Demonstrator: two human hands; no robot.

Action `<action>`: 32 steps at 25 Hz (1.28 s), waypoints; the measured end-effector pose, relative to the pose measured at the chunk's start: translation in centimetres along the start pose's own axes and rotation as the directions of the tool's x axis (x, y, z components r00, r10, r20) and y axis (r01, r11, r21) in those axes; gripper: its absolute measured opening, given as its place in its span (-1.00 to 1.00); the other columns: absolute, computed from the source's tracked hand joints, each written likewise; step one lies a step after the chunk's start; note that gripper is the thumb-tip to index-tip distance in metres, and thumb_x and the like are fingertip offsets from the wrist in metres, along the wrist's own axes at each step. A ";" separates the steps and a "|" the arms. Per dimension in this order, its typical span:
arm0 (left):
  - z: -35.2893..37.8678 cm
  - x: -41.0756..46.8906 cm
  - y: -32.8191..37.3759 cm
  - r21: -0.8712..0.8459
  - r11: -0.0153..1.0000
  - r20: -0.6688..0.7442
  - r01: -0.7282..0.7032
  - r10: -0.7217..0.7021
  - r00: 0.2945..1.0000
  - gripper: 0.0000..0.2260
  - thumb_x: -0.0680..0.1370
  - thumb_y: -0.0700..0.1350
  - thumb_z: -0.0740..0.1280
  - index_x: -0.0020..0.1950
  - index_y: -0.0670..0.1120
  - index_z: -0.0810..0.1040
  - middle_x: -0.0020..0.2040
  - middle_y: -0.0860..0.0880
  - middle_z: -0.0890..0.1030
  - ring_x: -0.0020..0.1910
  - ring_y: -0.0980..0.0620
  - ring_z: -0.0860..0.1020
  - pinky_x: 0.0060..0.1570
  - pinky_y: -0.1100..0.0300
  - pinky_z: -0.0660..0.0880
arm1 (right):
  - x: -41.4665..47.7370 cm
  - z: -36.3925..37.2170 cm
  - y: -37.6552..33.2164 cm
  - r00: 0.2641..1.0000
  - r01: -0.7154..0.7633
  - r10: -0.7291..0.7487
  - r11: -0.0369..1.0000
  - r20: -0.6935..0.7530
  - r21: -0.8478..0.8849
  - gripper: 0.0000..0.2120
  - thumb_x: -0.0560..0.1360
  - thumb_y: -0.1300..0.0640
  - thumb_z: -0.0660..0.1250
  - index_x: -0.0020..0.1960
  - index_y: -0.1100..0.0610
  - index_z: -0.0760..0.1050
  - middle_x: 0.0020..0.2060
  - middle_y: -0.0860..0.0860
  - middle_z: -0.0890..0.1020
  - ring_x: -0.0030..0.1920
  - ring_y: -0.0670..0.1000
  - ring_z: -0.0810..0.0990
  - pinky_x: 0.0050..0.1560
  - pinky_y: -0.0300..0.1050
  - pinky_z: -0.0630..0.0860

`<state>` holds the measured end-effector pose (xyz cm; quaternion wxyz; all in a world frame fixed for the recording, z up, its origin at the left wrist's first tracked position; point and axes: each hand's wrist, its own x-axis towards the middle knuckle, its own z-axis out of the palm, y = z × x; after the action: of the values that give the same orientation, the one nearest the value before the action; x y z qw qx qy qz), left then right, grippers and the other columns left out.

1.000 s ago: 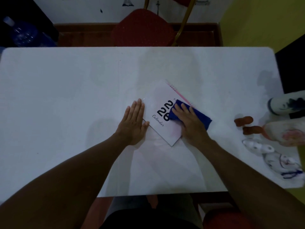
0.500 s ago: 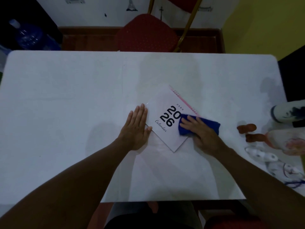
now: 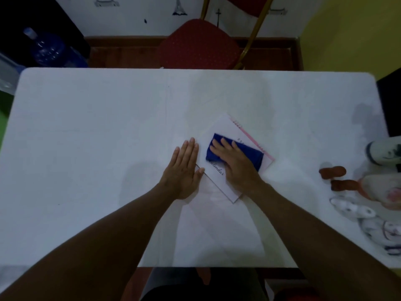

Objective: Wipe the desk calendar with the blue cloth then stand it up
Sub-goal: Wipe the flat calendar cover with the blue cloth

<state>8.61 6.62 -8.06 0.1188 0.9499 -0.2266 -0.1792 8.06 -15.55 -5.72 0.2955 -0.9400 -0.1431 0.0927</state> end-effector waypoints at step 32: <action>-0.2 0.0 0.1 -0.013 1.000 0.016 0.007 -0.007 1.000 -0.36 0.66 0.19 -0.18 0.62 -0.14 -0.25 0.63 -0.13 -0.26 0.61 -0.07 -0.28 0.59 -0.10 -0.12 | -0.1 1.4 0.6 0.998 0.053 -0.039 0.946 0.049 -0.320 -0.48 0.71 0.08 0.09 0.65 0.10 0.12 0.64 0.05 0.14 0.64 0.15 0.04 0.58 0.21 0.15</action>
<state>8.64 6.56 -7.89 0.1226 0.9485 -0.2231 -0.1885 7.68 -15.29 -7.21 0.1378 -0.9698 -0.1844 0.0809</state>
